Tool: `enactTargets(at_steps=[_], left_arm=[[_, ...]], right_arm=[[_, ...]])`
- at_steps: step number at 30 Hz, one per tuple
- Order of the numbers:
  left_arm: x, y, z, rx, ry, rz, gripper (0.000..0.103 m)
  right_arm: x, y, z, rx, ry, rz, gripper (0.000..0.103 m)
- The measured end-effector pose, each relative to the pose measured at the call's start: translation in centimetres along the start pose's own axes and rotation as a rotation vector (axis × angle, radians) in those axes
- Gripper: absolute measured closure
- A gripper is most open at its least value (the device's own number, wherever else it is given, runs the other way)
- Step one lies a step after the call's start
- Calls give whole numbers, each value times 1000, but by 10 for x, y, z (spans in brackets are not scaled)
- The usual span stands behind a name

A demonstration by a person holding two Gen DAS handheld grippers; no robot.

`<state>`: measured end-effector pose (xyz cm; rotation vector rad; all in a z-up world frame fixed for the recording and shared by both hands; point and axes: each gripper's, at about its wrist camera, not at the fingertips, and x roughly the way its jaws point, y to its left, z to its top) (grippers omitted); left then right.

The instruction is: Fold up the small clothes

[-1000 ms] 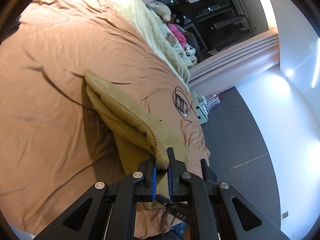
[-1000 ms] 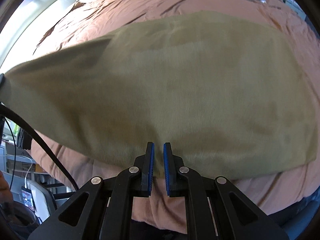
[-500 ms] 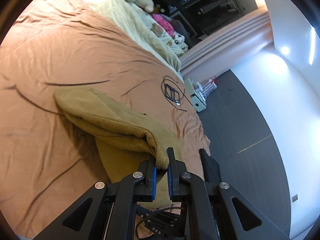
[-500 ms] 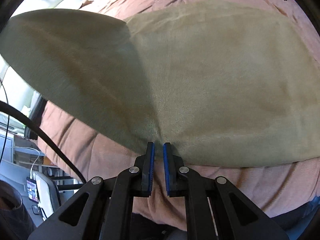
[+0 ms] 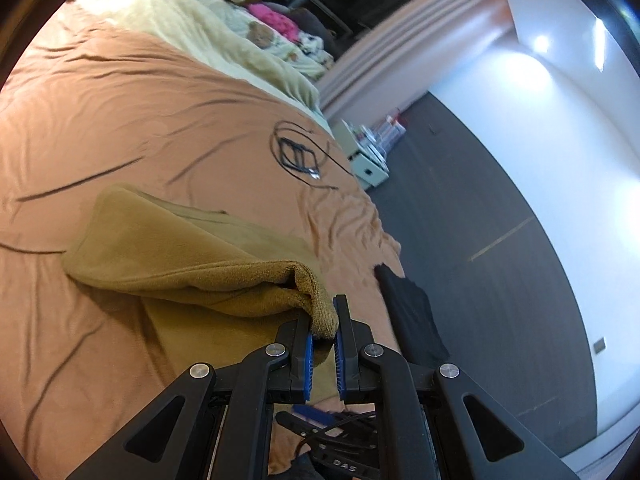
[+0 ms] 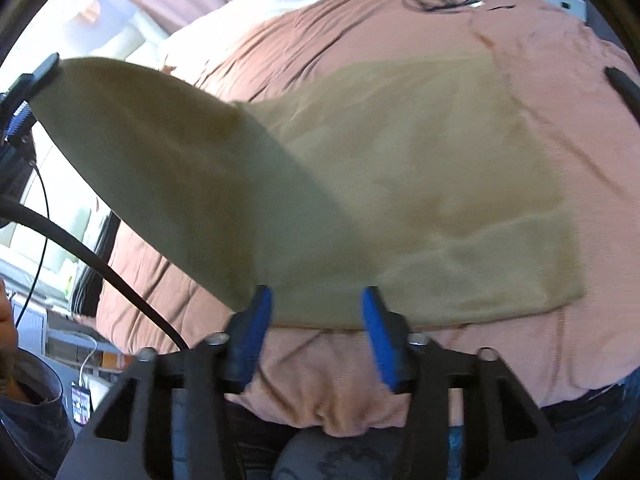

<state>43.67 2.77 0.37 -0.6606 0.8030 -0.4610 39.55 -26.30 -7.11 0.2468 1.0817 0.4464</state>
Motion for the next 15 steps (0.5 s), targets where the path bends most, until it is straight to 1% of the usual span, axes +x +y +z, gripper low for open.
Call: enactTargets(at_steps=[5,10,15], left_arm=[[28,-25,-7,46,56,-19,94],[59,-46,-18,91,119,-25,94],[91,-57,-34,120,188,-17,94]], right_arm=[[-20,-13,-11,-3,-27,-37,55],[-34,-28,-21,26,-38,-39,55],[-41,-45,-31,69,-50,-51,55]])
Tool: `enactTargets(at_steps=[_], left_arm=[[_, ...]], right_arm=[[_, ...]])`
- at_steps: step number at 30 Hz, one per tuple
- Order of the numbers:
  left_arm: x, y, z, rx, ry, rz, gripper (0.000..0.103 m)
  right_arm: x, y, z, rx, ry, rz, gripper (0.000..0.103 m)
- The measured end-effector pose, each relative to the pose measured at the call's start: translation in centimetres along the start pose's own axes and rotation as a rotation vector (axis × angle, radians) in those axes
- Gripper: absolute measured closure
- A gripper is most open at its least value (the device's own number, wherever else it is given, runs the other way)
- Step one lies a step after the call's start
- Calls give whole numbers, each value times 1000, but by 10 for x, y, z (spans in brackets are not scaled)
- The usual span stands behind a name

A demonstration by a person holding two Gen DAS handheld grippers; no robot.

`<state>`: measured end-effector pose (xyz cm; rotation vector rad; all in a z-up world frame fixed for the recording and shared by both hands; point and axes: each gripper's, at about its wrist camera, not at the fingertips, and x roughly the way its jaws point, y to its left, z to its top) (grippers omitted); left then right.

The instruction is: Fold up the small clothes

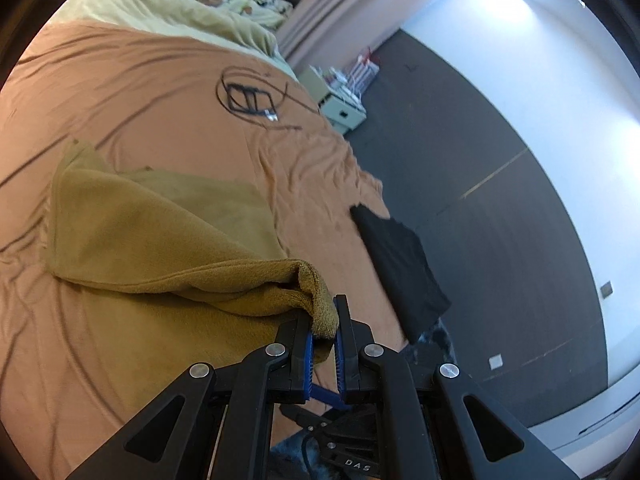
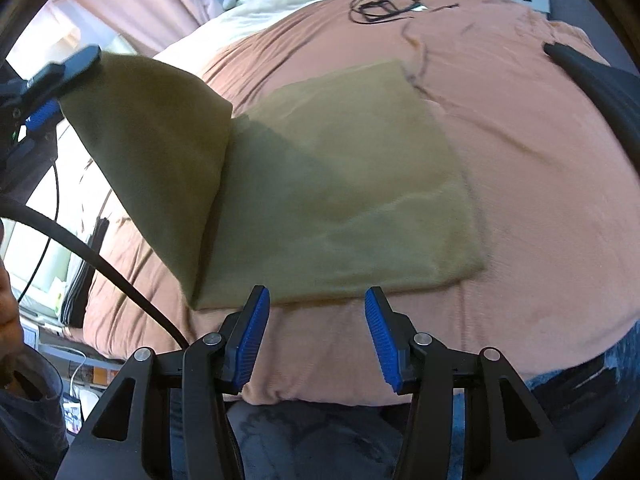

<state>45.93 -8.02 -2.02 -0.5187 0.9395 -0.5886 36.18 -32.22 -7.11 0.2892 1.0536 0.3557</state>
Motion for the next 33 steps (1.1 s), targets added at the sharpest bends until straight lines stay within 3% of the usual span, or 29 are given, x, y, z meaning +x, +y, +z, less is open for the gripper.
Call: enactTargets(at_steps=[9,13,16,24,33], left_arm=[[63,-14,-17,21,136,12,91],[81,-12,-22,10,178,-20,67],[78,-7,-24,26,165,21,59],[56,34,-29,5,156,143,59],[30,86,-45,-37,154,272,59]], right_arm=[[-9,-24,-9,50,-16,11,55],[-7,-32,-9,60,-12,15,56],[-8,-34,-8,60,-11,25,55],[-8,-36,1,28,-18,32,56],[-9,-12,25,-99,-19,-61,59]])
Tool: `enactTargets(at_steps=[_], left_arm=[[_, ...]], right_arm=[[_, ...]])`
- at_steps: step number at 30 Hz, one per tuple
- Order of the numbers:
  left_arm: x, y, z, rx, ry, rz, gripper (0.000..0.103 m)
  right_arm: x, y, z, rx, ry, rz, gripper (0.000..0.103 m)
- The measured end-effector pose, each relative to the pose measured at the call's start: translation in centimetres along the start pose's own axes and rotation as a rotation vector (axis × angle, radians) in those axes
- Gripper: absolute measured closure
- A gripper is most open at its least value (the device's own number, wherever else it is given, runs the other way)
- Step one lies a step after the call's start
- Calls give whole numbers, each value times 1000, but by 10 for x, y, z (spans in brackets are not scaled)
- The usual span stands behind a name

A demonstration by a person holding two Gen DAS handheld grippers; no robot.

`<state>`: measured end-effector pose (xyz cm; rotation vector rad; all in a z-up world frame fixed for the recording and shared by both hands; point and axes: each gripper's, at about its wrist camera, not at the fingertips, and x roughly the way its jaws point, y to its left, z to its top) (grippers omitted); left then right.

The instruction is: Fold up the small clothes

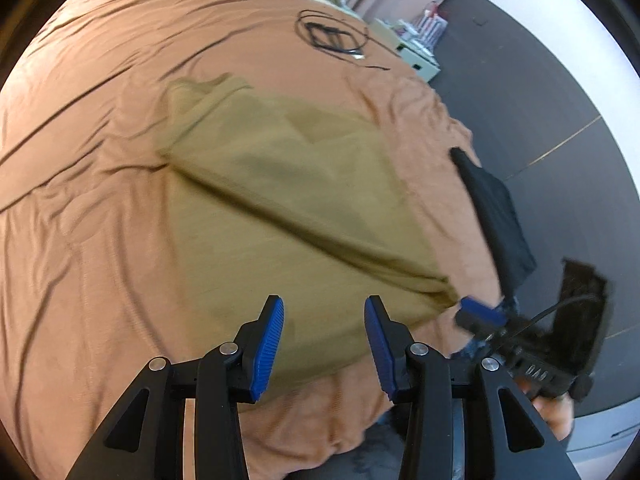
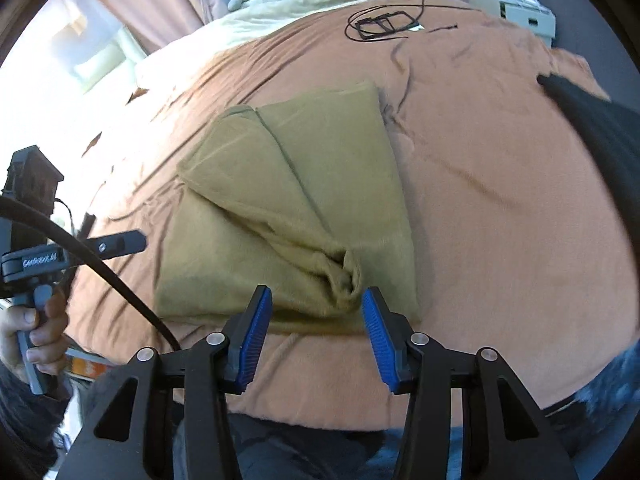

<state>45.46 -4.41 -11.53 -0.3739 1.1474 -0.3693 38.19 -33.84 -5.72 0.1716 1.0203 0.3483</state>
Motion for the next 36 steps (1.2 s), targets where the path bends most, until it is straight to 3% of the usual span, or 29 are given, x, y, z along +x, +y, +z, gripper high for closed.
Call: enactTargets(at_steps=[9,23,27,36], left_arm=[[12,37,-16,-36,56,100,59],[32,51,-32,-67,131,112,59],[40,52,-33,-82,141,108,59],[37,52,-30,-78,135,87,59]], right_arm=[[36,25,14,-171,108,-151,65],[77,61,38,-407,203,-246,66],[84,58,48,-416,205,-197,92],[49,-5,65,-141,114,38,95]])
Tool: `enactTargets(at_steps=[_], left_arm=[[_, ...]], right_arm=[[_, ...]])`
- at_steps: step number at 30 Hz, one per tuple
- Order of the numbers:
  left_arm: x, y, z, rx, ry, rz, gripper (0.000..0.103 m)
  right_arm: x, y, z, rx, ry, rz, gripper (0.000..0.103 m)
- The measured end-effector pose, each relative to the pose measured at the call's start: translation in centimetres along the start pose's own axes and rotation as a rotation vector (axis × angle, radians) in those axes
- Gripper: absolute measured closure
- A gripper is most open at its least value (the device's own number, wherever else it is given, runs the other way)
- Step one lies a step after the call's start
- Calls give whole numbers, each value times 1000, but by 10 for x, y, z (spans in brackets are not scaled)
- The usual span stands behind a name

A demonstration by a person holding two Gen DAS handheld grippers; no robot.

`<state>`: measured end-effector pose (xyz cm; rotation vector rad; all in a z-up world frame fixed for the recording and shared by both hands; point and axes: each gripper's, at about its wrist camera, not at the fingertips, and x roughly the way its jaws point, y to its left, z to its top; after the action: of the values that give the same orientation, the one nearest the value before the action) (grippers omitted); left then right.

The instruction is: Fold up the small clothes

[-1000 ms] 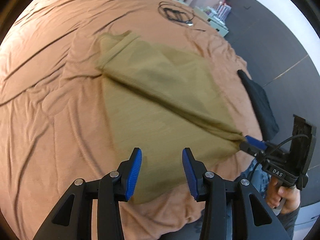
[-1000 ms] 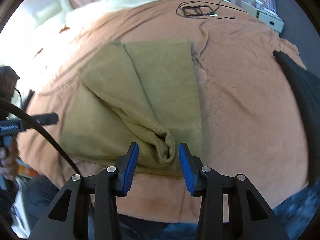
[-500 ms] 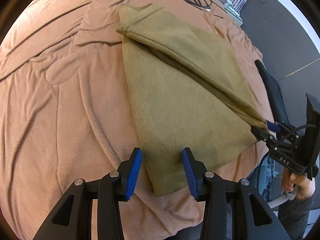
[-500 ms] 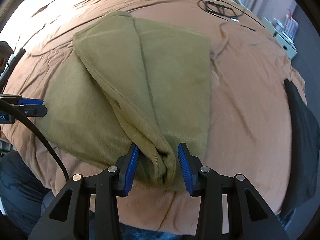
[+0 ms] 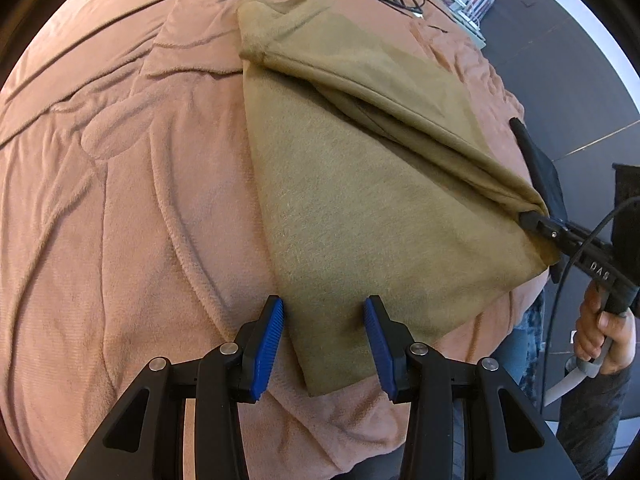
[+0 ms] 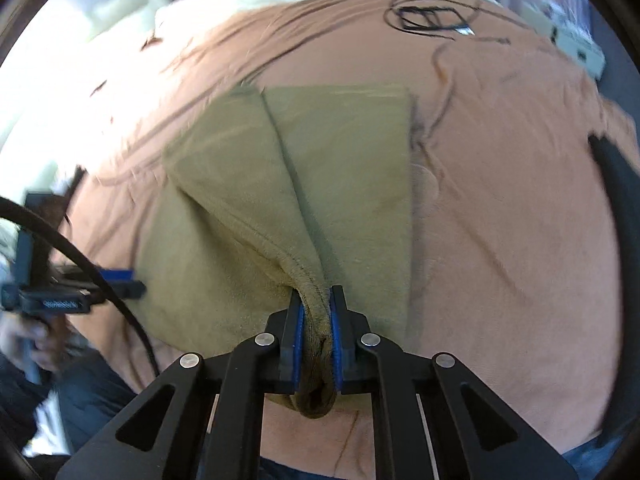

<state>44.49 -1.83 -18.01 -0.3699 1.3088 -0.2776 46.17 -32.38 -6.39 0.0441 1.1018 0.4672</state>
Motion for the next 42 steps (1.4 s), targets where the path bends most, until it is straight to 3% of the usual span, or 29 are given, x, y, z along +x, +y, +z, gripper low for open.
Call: enactTargets(at_steps=[6,16,21,26,28,33,42], left_arm=[[-6,-5,6,14,-24,-10,59],[11,-4,6,31,10,31,59],[3,2,7,30,-4,12,59],[-12,13,11,11,-55,-2,59],[-19,19,14,-9,-75,-14,59],[-26,27,18,-34,-97,-34,59],[-32,39,25,-60,-115,-71,59]], right_arm=[[6,-35,-18,120,-15,81,95],[19,-64,-44,215,-28,164,96],[8,-53,-39,132,2,71,91],[-7,-15,-20,-3,-10,-47,88],[-11,-4,-13,-39,-27,-66,88],[-7,25,9,-110,-39,-84,68],[22,80,37,-285,-32,-119,68]])
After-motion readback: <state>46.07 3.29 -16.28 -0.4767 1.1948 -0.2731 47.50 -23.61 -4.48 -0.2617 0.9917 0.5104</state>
